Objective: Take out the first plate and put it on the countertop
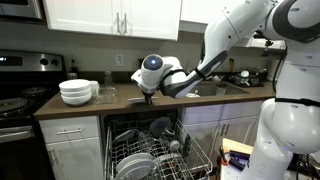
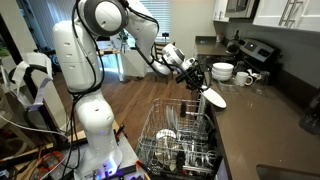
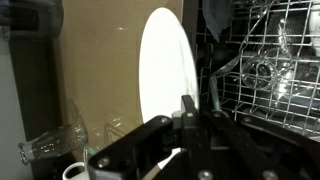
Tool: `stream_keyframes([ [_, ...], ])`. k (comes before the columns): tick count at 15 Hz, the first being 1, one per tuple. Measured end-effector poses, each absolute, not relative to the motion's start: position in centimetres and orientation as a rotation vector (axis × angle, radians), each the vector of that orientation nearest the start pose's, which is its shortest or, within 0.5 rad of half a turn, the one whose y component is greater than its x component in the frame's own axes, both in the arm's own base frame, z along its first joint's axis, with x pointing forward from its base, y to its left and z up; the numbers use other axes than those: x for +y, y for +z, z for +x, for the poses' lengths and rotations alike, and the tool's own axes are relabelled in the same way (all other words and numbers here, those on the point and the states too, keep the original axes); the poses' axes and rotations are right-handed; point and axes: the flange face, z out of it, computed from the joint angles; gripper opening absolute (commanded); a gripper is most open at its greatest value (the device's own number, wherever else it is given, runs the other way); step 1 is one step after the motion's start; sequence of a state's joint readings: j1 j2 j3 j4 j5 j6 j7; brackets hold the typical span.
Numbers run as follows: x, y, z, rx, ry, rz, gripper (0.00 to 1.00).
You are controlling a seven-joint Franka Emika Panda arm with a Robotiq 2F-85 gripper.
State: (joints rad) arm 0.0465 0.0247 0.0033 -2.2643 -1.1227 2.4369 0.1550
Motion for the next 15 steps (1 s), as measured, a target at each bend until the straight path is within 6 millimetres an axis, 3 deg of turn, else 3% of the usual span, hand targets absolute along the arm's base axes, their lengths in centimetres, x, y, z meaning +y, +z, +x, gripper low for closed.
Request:
stream_keyframes([
  [6, 0.1, 34.2, 54.2, 0.811, 0.269, 2.186, 0.04],
  [11, -1.7, 33.6, 55.7, 0.787, 0.303, 2.177, 0.04],
  [15, -3.1, 33.4, 57.3, 0.77, 0.324, 2.188, 0.13],
])
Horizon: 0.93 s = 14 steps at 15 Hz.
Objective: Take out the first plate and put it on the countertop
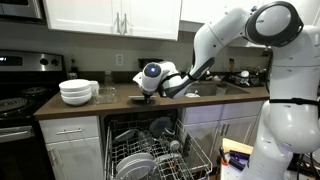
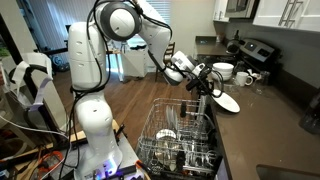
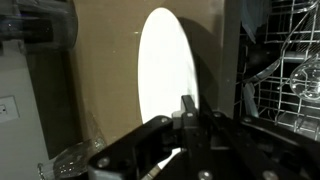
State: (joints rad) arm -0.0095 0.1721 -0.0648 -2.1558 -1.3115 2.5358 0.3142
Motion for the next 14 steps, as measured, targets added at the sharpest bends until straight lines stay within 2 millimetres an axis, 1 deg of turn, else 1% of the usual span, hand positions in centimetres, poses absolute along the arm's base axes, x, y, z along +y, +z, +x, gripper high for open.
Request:
stream_keyframes([
  [1, -3.4, 33.1, 57.6, 0.77, 0.324, 2.192, 0.18],
  [3, -3.8, 31.8, 57.9, 0.778, 0.314, 2.209, 0.11],
  [4, -4.0, 31.0, 58.0, 0.782, 0.303, 2.216, 0.12],
  [5, -4.1, 30.4, 58.2, 0.783, 0.293, 2.22, 0.17],
  [8, -4.5, 30.3, 58.9, 0.773, 0.295, 2.219, 0.19],
  [9, -4.7, 29.7, 58.9, 0.775, 0.288, 2.226, 0.22],
  [10, -4.8, 29.1, 58.9, 0.776, 0.28, 2.233, 0.26],
  [11, -4.9, 28.7, 58.9, 0.775, 0.278, 2.239, 0.33],
  [13, -5.2, 28.6, 59.2, 0.768, 0.281, 2.244, 0.51],
  [14, -5.3, 28.5, 59.2, 0.765, 0.282, 2.248, 0.56],
])
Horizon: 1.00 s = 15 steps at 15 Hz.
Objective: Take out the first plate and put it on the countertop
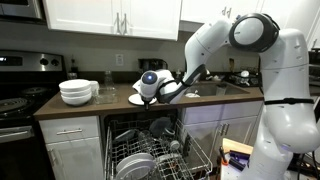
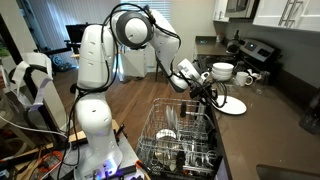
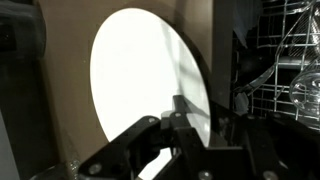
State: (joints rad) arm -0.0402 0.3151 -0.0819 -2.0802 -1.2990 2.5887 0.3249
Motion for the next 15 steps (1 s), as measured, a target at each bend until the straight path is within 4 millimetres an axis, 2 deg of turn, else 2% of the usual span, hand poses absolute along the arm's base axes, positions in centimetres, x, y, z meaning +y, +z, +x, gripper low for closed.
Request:
stream_keyframes([
  [4, -5.9, 29.1, 59.7, 0.739, 0.292, 2.254, 0.81],
  [6, -5.4, 29.1, 59.6, 0.742, 0.29, 2.272, 0.95],
  [7, -4.7, 28.9, 59.5, 0.754, 0.284, 2.289, 0.98],
  [11, -0.6, 28.8, 58.2, 0.853, 0.26, 2.341, 1.0],
  [15, 3.7, 30.7, 56.0, 0.931, 0.264, 2.293, 1.0],
])
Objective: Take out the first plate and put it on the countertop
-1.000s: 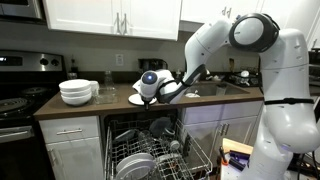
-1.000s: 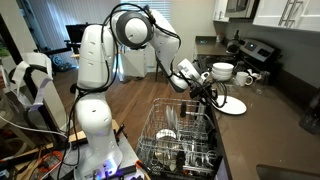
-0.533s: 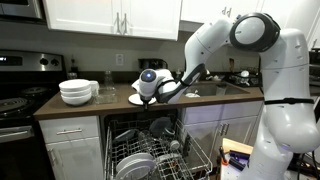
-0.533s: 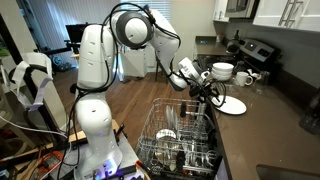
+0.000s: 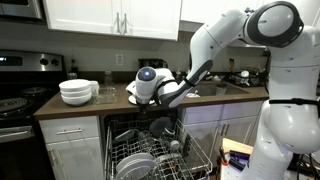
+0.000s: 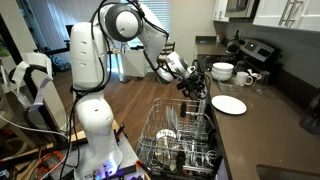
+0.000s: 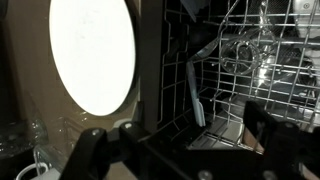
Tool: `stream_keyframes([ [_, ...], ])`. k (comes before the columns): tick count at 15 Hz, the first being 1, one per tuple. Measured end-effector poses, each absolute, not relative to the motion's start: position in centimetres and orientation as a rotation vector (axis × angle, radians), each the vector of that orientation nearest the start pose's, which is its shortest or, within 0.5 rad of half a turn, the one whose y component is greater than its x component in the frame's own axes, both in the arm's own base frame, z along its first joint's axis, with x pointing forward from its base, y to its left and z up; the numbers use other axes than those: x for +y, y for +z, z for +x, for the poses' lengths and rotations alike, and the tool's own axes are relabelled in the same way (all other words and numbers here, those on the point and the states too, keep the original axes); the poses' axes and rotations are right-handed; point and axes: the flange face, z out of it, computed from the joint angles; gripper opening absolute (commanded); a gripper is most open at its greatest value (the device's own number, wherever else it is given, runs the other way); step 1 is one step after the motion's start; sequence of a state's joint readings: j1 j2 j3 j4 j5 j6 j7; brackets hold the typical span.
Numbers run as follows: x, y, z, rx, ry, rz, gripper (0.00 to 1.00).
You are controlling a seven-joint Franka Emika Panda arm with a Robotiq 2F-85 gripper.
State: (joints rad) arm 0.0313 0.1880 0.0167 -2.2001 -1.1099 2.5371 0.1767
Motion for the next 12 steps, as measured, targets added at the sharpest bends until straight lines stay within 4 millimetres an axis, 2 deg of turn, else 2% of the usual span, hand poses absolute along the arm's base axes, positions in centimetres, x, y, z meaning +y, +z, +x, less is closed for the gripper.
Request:
stream_keyframes([
  [5, 7.5, 32.3, 53.2, 1.029, 0.262, 2.309, 1.0],
  [8, 8.7, 32.6, 52.0, 1.112, 0.258, 2.394, 1.0],
  [12, 9.1, 32.4, 51.2, 1.231, 0.276, 2.497, 1.0],
])
